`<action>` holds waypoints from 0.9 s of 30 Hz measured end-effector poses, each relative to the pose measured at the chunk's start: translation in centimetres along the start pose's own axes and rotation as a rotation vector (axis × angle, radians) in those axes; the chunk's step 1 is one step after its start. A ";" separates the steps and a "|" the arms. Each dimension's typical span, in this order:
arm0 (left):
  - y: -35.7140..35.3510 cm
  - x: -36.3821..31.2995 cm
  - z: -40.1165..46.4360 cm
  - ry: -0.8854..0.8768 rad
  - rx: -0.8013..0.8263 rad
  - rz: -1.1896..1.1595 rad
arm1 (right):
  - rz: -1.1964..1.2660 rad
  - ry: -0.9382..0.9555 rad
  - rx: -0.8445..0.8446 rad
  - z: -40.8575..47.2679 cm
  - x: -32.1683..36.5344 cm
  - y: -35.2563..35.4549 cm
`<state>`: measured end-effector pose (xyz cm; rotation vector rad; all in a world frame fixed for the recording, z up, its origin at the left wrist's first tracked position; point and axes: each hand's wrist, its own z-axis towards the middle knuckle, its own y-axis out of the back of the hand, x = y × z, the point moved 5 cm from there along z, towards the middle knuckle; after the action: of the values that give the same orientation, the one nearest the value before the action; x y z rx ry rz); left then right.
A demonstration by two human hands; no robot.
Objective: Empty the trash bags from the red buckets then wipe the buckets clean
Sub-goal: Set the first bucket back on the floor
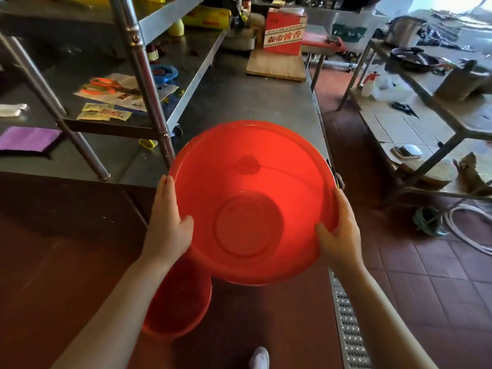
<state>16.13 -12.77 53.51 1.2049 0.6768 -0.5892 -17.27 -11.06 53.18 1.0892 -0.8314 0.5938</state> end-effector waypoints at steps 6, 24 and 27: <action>0.7 3.7 -4.3 -0.044 0.045 0.028 | 0.001 -0.078 -0.011 -7.1 -2.7 -1.9; -16.1 18.0 -10.3 0.169 0.336 0.080 | -0.092 -0.393 0.192 -15.6 -21.6 -9.8; -20.2 21.2 -11.4 0.177 0.388 0.078 | -0.136 -0.460 0.333 -16.2 -26.6 -12.2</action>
<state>13.83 -8.16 22.56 1.6525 0.6783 -0.5679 -18.30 -0.96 21.26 1.6100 -1.0660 0.3762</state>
